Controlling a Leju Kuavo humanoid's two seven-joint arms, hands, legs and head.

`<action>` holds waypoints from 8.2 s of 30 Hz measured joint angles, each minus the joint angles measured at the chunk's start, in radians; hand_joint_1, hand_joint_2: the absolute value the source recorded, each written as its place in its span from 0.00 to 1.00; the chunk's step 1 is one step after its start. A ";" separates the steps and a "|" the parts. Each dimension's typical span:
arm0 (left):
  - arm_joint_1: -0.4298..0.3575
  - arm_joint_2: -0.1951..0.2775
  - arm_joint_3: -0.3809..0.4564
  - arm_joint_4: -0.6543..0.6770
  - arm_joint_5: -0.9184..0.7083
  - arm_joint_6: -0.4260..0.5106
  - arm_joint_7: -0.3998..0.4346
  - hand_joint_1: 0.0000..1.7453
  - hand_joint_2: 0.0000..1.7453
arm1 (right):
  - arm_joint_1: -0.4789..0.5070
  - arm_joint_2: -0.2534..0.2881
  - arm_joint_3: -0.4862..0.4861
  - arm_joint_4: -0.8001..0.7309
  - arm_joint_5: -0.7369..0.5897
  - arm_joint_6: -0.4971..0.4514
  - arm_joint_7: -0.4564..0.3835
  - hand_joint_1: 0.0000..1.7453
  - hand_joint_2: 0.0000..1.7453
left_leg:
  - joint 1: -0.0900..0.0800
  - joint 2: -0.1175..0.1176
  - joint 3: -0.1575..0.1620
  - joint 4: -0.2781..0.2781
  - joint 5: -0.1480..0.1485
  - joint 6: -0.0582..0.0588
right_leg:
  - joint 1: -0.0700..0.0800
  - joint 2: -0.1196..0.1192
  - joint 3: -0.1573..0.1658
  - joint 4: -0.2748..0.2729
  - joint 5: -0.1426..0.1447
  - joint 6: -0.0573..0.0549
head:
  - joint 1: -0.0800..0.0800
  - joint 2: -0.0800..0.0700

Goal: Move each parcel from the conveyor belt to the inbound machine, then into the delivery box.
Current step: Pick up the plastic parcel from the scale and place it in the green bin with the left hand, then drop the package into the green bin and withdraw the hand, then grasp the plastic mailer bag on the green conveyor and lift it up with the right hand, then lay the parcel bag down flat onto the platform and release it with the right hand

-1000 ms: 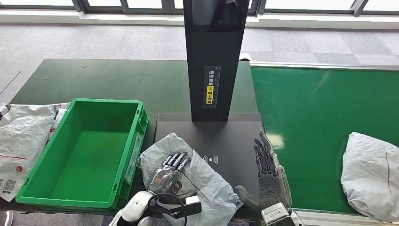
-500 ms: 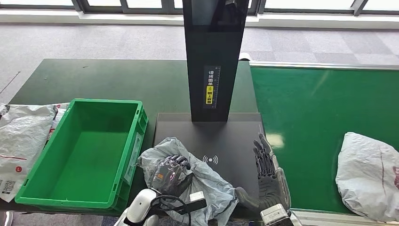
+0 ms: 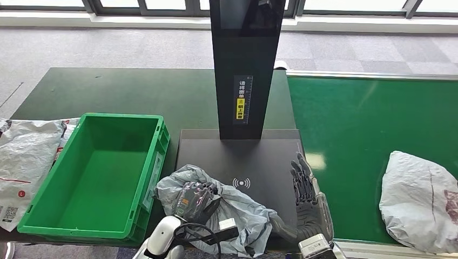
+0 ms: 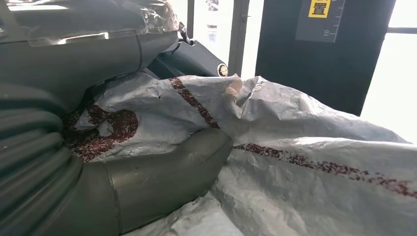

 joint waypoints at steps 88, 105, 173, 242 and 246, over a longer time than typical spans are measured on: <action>-0.194 0.129 0.698 -0.195 1.201 -0.028 -0.294 0.00 0.00 | 0.022 0.024 0.001 -0.012 -0.021 0.000 0.001 0.00 1.00 | 0.001 0.000 0.005 -0.003 0.004 -0.007 | 0.001 0.001 0.001 0.003 0.002 -0.005 | 0.000 0.000; 0.095 -0.004 0.581 -0.610 1.268 0.099 -0.520 0.00 0.00 | -0.018 0.037 -0.197 0.027 0.548 -0.468 0.252 0.00 0.00 | 0.001 0.004 0.001 -0.001 0.001 -0.004 | 0.001 0.005 -0.002 0.000 0.002 -0.004 | 0.000 0.000; 0.272 -0.076 0.345 -0.789 1.220 0.073 -0.527 0.00 0.00 | -0.313 -0.036 -0.776 0.690 0.590 -0.411 0.271 1.00 1.00 | 0.000 0.002 0.000 -0.001 0.001 -0.001 | 0.001 0.002 -0.001 0.000 0.002 -0.002 | 0.000 0.000; 0.244 -0.073 0.318 -0.660 1.195 0.063 -0.532 0.00 0.00 | -0.403 0.043 0.122 0.604 0.428 -0.546 0.211 0.00 1.00 | 0.001 0.003 -0.002 -0.001 0.003 -0.004 | 0.001 0.003 -0.005 0.001 0.002 -0.002 | 0.000 0.000; 0.240 -0.069 0.298 -0.656 1.151 0.052 -0.501 0.00 0.00 | -0.411 0.037 0.116 0.638 0.397 -0.524 0.199 0.00 1.00 | 0.001 0.003 -0.002 -0.001 0.003 -0.004 | 0.001 0.003 -0.005 0.001 0.002 -0.002 | 0.000 0.000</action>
